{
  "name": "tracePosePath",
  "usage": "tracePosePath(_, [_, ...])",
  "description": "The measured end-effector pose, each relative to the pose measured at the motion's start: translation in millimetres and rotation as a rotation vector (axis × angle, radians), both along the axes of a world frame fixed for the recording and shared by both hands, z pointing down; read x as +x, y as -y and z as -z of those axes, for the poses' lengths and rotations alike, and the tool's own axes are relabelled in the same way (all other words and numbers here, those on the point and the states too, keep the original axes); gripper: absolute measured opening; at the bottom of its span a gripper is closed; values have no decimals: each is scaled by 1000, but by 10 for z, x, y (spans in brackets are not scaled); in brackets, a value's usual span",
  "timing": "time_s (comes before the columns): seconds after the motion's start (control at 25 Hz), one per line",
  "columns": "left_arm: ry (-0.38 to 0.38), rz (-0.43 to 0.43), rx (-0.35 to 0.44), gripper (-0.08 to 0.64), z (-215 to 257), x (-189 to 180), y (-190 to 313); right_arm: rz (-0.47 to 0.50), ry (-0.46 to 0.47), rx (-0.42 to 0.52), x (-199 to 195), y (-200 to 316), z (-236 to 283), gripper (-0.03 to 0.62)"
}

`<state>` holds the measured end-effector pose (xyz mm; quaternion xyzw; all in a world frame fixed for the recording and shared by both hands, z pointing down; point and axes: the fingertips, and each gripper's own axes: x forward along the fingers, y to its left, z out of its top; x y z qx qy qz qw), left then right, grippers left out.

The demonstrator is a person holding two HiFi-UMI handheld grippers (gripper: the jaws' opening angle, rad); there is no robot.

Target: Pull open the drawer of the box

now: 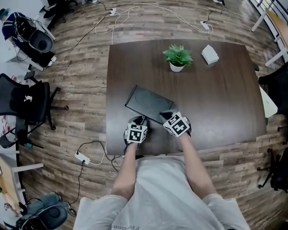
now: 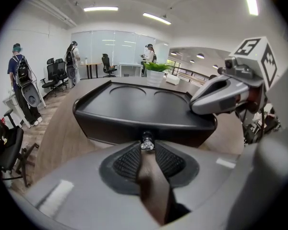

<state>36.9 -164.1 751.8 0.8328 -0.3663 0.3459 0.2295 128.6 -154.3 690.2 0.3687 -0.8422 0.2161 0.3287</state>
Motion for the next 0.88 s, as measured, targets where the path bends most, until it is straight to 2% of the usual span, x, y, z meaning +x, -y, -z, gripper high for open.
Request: tracePosePath(0.88, [4, -9, -2, 129, -34, 19, 14, -16, 6, -7, 19, 7, 3, 2])
